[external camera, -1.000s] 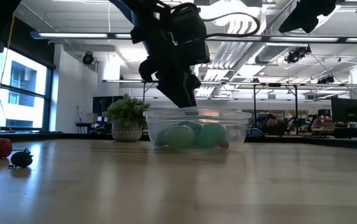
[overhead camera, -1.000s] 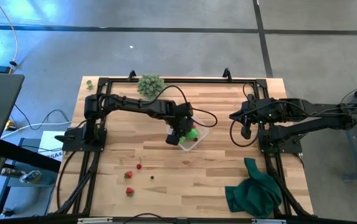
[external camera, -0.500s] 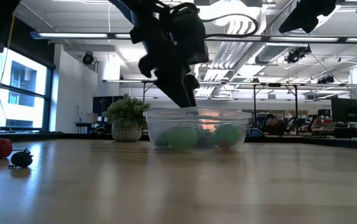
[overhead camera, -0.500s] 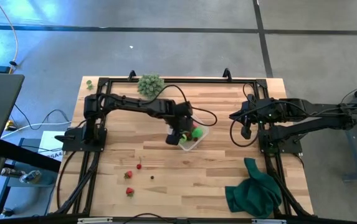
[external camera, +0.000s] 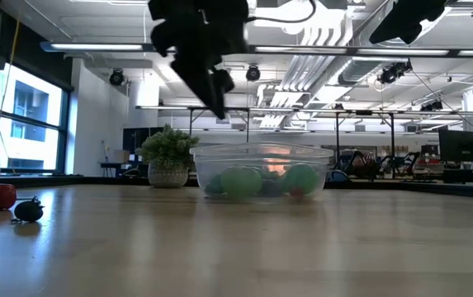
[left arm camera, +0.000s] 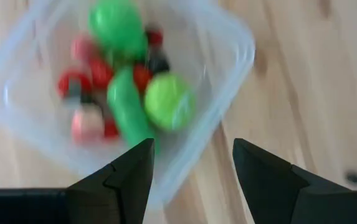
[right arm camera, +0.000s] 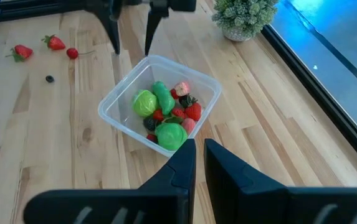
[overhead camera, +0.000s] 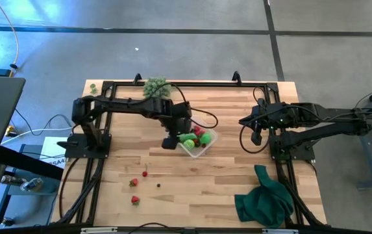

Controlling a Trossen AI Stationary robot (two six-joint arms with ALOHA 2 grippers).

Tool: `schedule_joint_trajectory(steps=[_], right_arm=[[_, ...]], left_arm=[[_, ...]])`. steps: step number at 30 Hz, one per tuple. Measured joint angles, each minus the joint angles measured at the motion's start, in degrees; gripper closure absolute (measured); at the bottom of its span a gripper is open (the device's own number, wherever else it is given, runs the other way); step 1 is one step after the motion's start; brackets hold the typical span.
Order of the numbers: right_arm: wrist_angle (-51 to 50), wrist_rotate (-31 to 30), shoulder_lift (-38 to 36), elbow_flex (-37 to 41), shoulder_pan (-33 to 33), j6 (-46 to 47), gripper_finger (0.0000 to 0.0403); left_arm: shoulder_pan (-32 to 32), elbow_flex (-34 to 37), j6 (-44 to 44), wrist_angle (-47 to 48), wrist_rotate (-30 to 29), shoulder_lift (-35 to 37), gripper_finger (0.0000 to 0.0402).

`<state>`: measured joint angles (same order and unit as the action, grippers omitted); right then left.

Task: Pick and placing Produce into tupperware
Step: Put the red cherry into the transparent bin

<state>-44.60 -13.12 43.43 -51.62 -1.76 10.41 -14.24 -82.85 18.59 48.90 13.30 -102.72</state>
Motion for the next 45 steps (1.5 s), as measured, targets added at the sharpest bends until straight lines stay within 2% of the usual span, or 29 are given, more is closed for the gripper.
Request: schedule_joint_trajectory(steps=[8,16,21,27,31,34,39,45], right_arm=[[0.0,-0.01,-0.01,0.01,0.02,0.0,0.0378],[0.0,0.01,0.01,0.0,0.01,0.0,0.0378],[-0.01,-0.01,0.0,0.01,0.01,0.0,0.0378],[0.0,0.02,0.01,0.0,0.0,0.0,0.0378],[-0.02,0.02,0.01,0.0,0.0,0.0,0.0378],[-0.02,0.0,0.01,0.0,0.0,0.0,0.0378],[-0.04,0.0,-0.01,0.0,0.0,0.0,0.0378],[-0.16,0.01,0.01,0.0,0.01,0.0,0.0378]], left_arm=[[2.34,0.85,-2.4,17.66,-7.75,2.74,0.0193],[10.24,9.32,-8.55,17.81,-10.16,10.69,0.0193],[15.75,18.52,-17.76,11.69,-11.37,22.93,0.0193],[25.25,32.77,-36.42,-3.64,-19.35,40.12,0.0192],[32.52,39.59,-43.6,-12.35,-20.83,45.2,0.0192],[37.02,42.01,-43.21,-15.45,-20.82,45.07,0.0192],[40.31,44.42,-35.64,-15.31,-21.91,42.12,0.0192],[40.13,45.53,-15.38,-15.71,-21.87,37.5,0.0192]])
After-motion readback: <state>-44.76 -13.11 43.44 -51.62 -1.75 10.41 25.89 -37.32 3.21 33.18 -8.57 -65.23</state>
